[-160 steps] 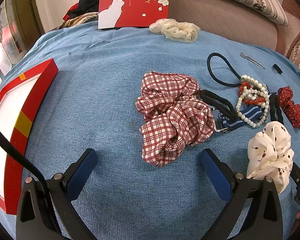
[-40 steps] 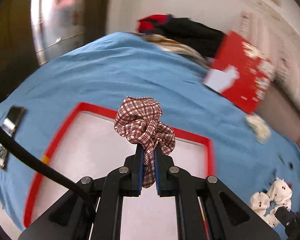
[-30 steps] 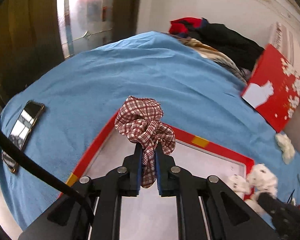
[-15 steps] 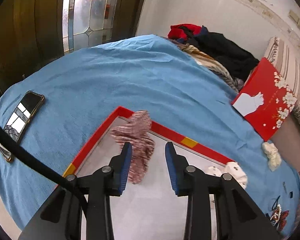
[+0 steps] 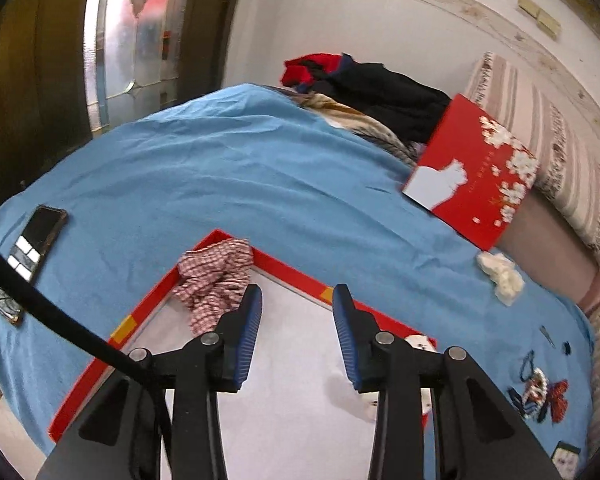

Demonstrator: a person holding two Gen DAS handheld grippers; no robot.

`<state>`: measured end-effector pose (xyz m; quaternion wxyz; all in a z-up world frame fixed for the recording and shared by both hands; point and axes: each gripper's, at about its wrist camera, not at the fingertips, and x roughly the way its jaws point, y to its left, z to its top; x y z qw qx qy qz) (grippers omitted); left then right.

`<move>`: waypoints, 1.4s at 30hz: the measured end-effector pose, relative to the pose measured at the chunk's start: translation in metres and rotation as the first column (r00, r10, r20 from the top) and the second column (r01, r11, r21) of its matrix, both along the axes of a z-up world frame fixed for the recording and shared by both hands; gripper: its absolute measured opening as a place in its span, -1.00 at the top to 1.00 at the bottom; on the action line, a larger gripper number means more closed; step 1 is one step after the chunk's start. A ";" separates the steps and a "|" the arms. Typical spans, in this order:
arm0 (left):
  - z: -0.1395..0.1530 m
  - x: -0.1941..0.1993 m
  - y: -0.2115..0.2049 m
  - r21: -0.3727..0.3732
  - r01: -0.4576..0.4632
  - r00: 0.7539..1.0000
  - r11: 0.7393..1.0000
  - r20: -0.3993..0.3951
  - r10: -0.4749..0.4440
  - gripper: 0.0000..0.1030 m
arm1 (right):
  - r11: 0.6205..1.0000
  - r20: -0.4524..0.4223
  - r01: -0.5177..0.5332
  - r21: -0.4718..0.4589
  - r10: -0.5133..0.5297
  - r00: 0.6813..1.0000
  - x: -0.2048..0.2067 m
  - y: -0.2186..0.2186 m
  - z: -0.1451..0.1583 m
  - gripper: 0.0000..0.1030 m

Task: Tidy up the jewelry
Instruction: 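Carry both scrunchies to the red tray and open both tools to drop them, then grasp the red polka-dot scrunchie with the right tool while the left grasps a black hair tie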

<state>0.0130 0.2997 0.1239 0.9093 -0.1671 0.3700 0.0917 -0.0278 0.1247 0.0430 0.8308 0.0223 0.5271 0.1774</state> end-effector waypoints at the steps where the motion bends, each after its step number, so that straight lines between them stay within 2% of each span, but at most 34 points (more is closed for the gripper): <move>1: 0.001 -0.001 -0.005 -0.005 0.011 1.000 1.000 0.000 -0.011 0.28 | 1.000 0.006 -0.013 0.009 0.013 1.000 -0.001 -0.002 0.002 0.76; 3: 0.002 -0.003 -0.017 -0.014 0.037 0.999 0.999 0.003 -0.037 0.24 | 0.999 0.030 -0.005 0.049 0.003 1.000 -0.007 -0.018 0.012 0.64; 5: 0.003 -0.005 -0.031 -0.016 0.071 0.997 0.997 0.005 -0.071 0.20 | 0.999 0.063 0.025 0.049 -0.028 0.998 -0.013 -0.038 0.023 0.62; 8: 0.002 -0.008 -0.061 -0.024 0.149 0.989 0.989 0.000 -0.149 0.18 | 0.996 0.101 0.084 0.024 -0.086 0.991 -0.026 -0.085 0.033 0.60; 13: -0.001 -0.013 -0.123 -0.040 0.279 0.960 0.960 -0.002 -0.279 0.17 | 0.975 0.127 0.215 -0.054 -0.207 0.970 -0.038 -0.174 0.035 0.59; 20: -0.020 -0.012 -0.205 -0.030 0.450 0.892 0.893 -0.035 -0.451 0.13 | 0.908 0.195 0.407 -0.096 -0.384 0.903 -0.034 -0.300 0.039 0.55; 24: -0.042 -0.003 -0.234 -0.108 0.502 0.856 0.858 -0.083 -0.511 0.13 | 0.868 0.232 0.491 -0.076 -0.463 0.855 -0.026 -0.350 0.039 0.24; 26: -0.054 0.006 -0.244 -0.163 0.511 0.842 0.844 -0.102 -0.529 0.13 | 0.845 0.218 0.534 -0.039 -0.514 0.829 -0.024 -0.374 0.033 0.23; 29: -0.069 0.024 -0.260 -0.225 0.521 0.826 0.824 -0.113 -0.553 0.13 | 0.819 0.178 0.573 0.020 -0.567 0.804 -0.017 -0.394 0.026 0.23; 32: -0.081 0.044 -0.283 -0.238 0.557 0.795 0.796 -0.125 -0.593 0.13 | 0.803 0.145 0.590 0.080 -0.595 0.791 -0.007 -0.407 0.023 0.22; 37: -0.102 0.057 -0.313 -0.277 0.610 0.726 0.742 -0.181 -0.664 0.13 | 0.807 0.173 0.588 0.052 -0.587 0.791 0.009 -0.410 0.022 0.09; 39: -0.109 0.058 -0.321 -0.283 0.619 0.711 0.732 -0.193 -0.676 0.14 | 0.811 0.166 0.582 0.048 -0.582 0.796 0.016 -0.412 0.017 0.08; 40: -0.110 0.059 -0.322 -0.282 0.619 0.713 0.734 -0.191 -0.675 0.17 | 0.813 0.162 0.580 0.048 -0.579 0.799 0.019 -0.413 0.014 0.07; 41: -0.109 0.059 -0.322 -0.282 0.620 0.712 0.732 -0.188 -0.676 0.51 | 0.818 0.153 0.574 0.041 -0.573 0.805 0.025 -0.413 0.010 0.07; 42: -0.110 0.060 -0.322 -0.297 0.625 0.702 0.722 -0.191 -0.686 0.75 | 0.822 0.142 0.569 0.038 -0.568 0.811 0.029 -0.414 0.005 0.06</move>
